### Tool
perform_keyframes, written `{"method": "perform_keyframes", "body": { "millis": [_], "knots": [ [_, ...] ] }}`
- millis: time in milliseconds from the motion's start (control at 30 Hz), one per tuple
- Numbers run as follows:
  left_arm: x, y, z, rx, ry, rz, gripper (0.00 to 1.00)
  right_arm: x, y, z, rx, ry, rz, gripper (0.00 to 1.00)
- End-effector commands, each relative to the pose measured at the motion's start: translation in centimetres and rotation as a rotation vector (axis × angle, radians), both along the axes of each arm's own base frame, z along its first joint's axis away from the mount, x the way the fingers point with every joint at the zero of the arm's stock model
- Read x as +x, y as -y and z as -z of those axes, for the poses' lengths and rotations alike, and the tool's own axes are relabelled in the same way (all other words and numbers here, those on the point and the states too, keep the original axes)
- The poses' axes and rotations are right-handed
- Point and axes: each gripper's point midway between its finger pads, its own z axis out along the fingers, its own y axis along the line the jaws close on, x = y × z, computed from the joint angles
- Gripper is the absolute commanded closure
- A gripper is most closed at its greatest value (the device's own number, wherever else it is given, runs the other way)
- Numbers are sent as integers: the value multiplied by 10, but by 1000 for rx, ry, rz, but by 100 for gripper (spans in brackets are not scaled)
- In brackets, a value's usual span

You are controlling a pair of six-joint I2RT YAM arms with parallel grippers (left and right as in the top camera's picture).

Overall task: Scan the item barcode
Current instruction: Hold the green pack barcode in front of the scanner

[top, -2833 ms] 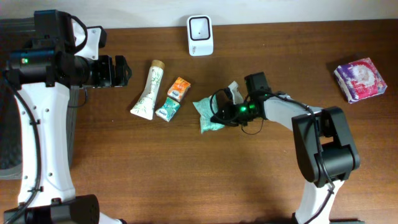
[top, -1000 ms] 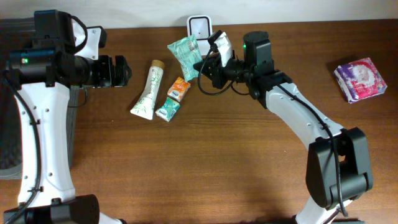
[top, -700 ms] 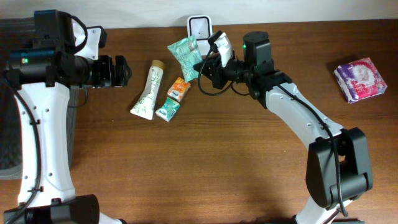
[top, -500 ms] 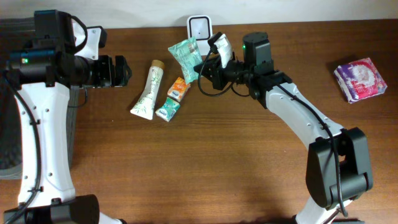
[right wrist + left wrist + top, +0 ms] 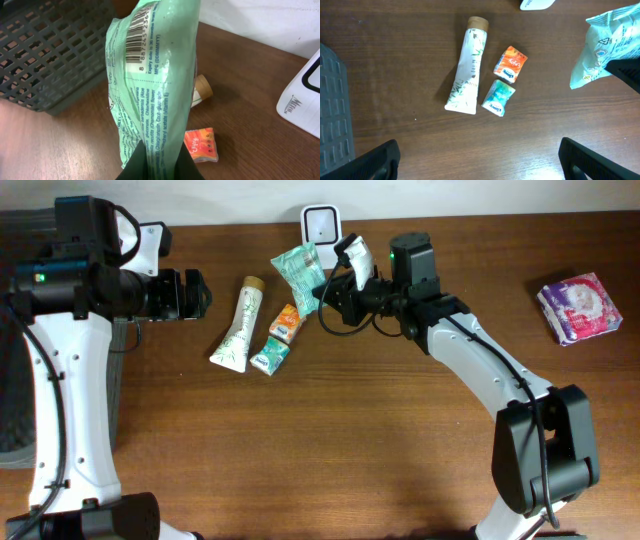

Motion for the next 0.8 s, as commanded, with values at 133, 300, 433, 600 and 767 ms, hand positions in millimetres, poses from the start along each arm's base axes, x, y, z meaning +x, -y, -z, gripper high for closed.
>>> {"method": "perform_keyframes", "body": {
  "millis": [133,300,433,600,767],
  "knots": [
    [0,2,-1,-9,2,7,1,1,1,-23,13,57,1,96],
    [0,2,-1,-9,2,7,1,0,1,-21,9,45,1,96],
    [0,2,-1,-9,2,7,1,-1,1,-21,8,43,1,96],
    [0,2,-1,-9,2,7,1,-1,1,-21,8,43,1,96],
    [0,2,-1,-9,2,7,1,1,6,-11,-25,10,36,96]
  ]
}}
